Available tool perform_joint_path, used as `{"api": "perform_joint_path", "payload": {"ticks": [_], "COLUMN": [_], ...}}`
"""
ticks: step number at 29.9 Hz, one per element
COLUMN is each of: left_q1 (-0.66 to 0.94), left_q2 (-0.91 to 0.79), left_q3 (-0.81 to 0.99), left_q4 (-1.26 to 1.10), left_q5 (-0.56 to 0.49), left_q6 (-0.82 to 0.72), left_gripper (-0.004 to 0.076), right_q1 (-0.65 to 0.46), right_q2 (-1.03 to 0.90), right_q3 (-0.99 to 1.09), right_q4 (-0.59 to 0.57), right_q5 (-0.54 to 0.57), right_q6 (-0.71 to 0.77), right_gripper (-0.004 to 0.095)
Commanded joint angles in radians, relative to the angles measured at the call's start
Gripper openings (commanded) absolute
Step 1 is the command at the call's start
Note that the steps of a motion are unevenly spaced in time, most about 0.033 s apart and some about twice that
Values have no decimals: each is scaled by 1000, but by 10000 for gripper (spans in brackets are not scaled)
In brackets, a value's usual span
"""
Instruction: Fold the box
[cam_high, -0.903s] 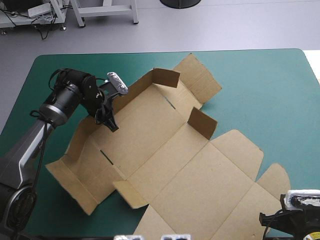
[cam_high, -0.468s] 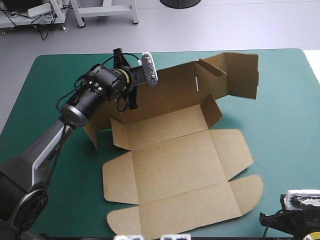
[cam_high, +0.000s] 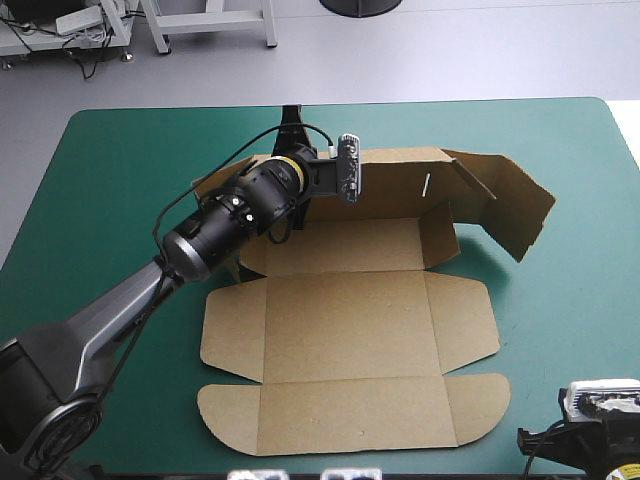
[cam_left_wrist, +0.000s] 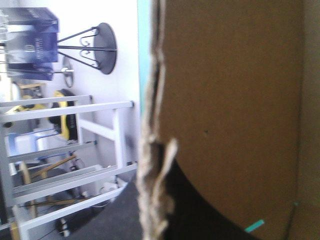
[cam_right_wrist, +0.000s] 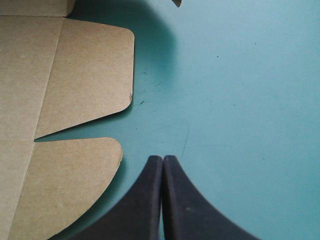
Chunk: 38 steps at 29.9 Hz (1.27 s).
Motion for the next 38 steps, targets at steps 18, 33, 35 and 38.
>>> {"api": "perform_joint_path", "payload": {"ticks": [18, 33, 35, 38], "left_q1": [-109, -109, -109, -109], "left_q2": [-65, -65, -65, -65], "left_q3": [407, 409, 409, 409], "left_q4": [956, 955, 957, 981], "left_q5": [-71, -30, -34, -34], "left_q6": [-923, -976, -976, -994], "left_gripper": [-9, -9, -9, -9], "right_q1": [-1, -1, -1, -1], "right_q2": [634, 1545, 1674, 1854], "right_q3": [-562, -1507, -1634, -1855], "right_q4": [176, 525, 581, 629], "right_q5": [-275, -36, 29, 137], "right_q6": [-28, -138, -138, -99], "right_gripper": [-20, -20, -18, -18]}}
